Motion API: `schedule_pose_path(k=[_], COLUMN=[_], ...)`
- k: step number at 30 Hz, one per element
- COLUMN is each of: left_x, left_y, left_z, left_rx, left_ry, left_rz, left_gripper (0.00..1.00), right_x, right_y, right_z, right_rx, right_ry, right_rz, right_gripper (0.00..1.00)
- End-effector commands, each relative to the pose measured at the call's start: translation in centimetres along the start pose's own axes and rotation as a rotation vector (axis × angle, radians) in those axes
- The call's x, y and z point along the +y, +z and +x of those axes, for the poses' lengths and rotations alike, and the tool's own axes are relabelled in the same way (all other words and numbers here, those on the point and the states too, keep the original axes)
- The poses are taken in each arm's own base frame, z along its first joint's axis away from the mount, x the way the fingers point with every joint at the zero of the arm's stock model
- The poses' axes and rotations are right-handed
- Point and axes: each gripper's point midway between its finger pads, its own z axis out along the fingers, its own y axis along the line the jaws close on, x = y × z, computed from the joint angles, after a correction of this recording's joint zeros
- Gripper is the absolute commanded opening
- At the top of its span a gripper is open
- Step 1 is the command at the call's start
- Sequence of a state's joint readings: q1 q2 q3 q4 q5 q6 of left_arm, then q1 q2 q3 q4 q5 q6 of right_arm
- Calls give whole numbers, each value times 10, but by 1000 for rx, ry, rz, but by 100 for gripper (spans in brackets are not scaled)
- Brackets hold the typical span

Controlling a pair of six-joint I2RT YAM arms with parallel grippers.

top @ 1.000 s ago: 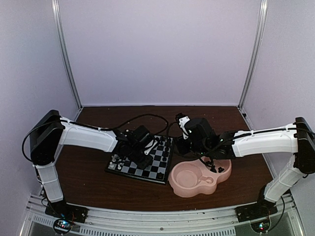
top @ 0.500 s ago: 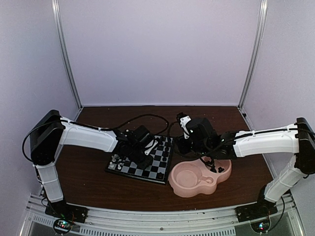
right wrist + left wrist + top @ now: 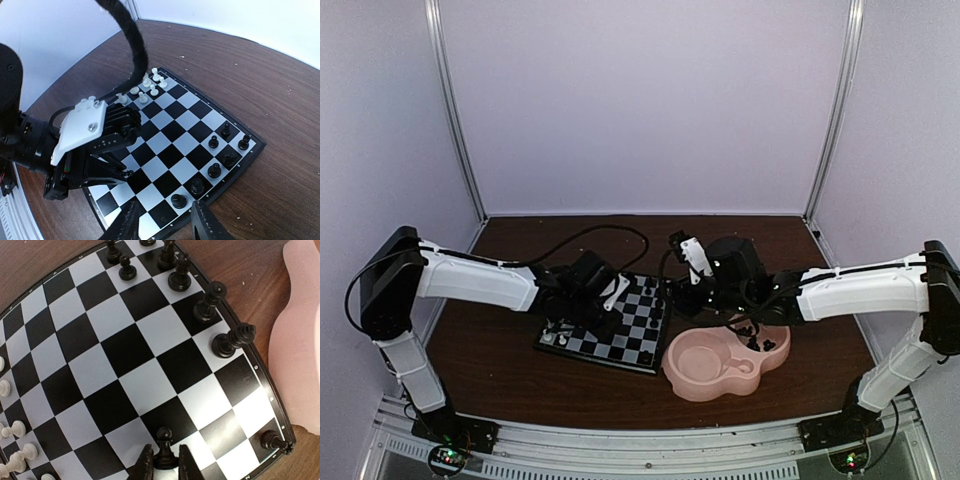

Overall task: Set up the chess pieces on the board
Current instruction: Pick up the pawn from the chessboard, then pass from the left arm to the right

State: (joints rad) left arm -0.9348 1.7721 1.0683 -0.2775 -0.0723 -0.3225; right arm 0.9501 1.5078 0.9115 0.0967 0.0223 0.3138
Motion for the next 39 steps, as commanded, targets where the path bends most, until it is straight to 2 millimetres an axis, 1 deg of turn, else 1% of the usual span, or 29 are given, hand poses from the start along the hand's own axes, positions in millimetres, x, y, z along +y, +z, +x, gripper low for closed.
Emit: schedule_pose_path(k=[1,4,6,12,14,17,18,20,22,24,28,34,39], left_x=[-9,-9,-13,-25,-29,-31,-31,-29,-26,-26,-29,-39,-40], left_y=[-19,-28,-34,-54,-61,-70,-73,-79,-83,-86,-87,-85,-84], left_z=[-21,-25,-26,-38,-40,-41,-40,-41,-42,-42,-41,-41,-40], left_rx=[-113,-143,-157,-266,-296,-342,-354,-384,-415,-434,-447,-451,-453], left_ry=[-103,-121,-124,-86,-70,-31,-22,0,21,37,64,143,153], left_rz=[180,226,267,354,376,393,391,379,365,358,357,299,279], left_gripper=[14,14,14,13,13,13,13,13,14,14,14,14,14], right_x=[27,34,36,33,32,22,20,20,29,44,65,73,82], right_y=[-2,0,1,-5,-9,-11,-11,-8,-2,3,15,25,30], right_z=[-6,-4,-4,-19,-22,-25,-24,-18,-12,-9,1,9,14], right_rx=[-14,-6,2,-19,-39,-60,-51,3,50,72,130,154,187], right_ry=[2,-4,-6,24,42,64,65,72,109,148,197,257,308], right_rz=[-163,-204,-213,-189,-190,-140,-129,-137,-207,-319,-445,-498,-553], right_gripper=[38,38,38,39,43,48,51,53,53,52,49,48,45])
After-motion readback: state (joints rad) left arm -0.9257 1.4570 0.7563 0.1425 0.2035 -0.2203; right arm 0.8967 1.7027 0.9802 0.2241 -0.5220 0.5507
